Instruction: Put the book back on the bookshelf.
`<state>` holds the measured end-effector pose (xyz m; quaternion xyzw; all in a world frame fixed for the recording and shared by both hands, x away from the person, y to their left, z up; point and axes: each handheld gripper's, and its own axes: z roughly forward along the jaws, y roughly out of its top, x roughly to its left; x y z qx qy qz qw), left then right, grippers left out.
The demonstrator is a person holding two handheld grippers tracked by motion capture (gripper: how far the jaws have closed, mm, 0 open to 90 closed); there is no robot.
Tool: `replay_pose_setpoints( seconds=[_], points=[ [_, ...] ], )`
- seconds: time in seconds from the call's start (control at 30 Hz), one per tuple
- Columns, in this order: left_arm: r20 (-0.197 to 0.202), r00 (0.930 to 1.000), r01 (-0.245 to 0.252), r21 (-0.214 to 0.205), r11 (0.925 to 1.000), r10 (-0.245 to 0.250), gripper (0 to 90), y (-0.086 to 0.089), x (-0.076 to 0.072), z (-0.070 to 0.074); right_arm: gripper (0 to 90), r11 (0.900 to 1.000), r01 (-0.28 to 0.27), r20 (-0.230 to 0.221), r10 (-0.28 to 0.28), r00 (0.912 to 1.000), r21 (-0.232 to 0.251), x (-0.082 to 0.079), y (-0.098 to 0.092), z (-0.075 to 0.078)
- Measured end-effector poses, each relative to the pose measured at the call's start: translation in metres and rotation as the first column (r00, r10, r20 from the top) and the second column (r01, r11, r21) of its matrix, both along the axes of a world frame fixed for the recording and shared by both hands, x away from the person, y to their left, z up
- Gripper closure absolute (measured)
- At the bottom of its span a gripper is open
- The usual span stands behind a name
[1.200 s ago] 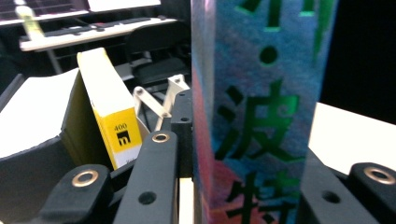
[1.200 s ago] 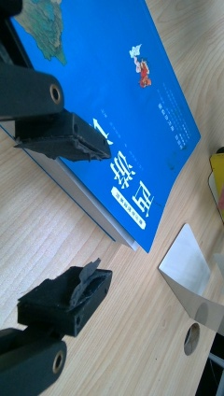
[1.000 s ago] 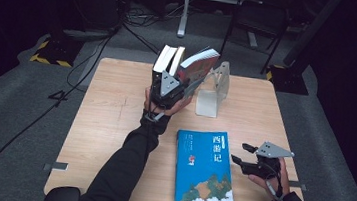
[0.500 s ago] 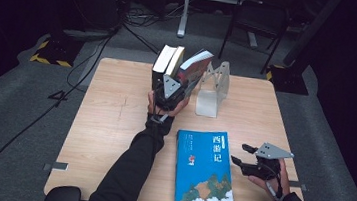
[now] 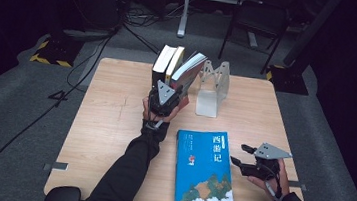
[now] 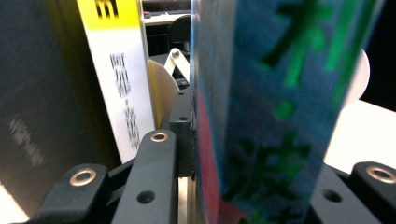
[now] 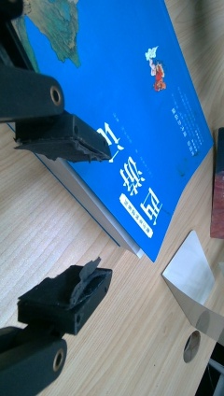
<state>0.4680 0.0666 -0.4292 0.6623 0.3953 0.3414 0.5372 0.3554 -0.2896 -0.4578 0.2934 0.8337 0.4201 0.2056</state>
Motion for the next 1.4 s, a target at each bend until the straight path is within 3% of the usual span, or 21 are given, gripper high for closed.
replay_pose_setpoints(
  seconds=[0.17,0.47,0.63,0.77,0.83,0.87,1.17,1.23,1.4],
  points=[
    [-0.014,0.9996,0.024,-0.011,0.9996,-0.025,72.7,0.004,-0.004,-0.002,36.1,1.0,0.005,-0.001,-0.005,1.0,-0.004,0.0,-0.001,0.0],
    [-0.035,0.9981,0.052,0.014,0.9986,-0.051,69.4,0.011,-0.011,-0.008,36.3,0.9999,0.004,-0.005,-0.004,1.0,-0.012,0.0,0.0,0.0],
    [-0.07,0.9955,0.065,0.019,0.9977,-0.063,66.4,0.016,-0.012,-0.017,36.4,0.9999,0.005,-0.007,-0.005,1.0,-0.009,0.0,-0.001,0.0],
    [-0.121,0.9907,0.066,0.025,0.9975,-0.062,66.6,0.018,-0.016,-0.029,36.4,0.9999,0.005,-0.015,-0.005,0.9999,-0.014,0.0,0.0,-0.001],
    [-0.155,0.9858,0.063,-0.004,0.998,-0.063,68.0,0.019,-0.018,-0.036,36.4,0.9999,0.004,-0.013,-0.004,0.9999,-0.017,0.001,0.0,-0.001],
    [-0.16,0.9853,0.058,-0.022,0.9981,-0.061,69.0,0.019,-0.019,-0.037,36.4,0.9998,0.004,-0.014,-0.005,0.9999,-0.018,0.001,0.0,-0.001],
    [-0.173,0.9845,-0.023,0.011,0.9997,0.025,72.7,-0.015,-0.012,-0.033,36.4,0.9997,0.003,-0.019,-0.004,0.9998,-0.023,0.001,0.002,-0.002],
    [-0.191,0.9801,-0.06,-0.025,0.9979,0.054,73.0,-0.018,-0.007,-0.033,36.4,0.9998,0.006,-0.019,-0.006,0.9998,-0.018,0.001,0.001,-0.002],
    [-0.245,0.9613,-0.155,-0.101,0.9827,0.127,73.6,-0.014,0.002,-0.032,36.4,0.9999,0.004,-0.02,-0.005,0.9998,-0.017,0.001,0.001,-0.003]
  ],
)
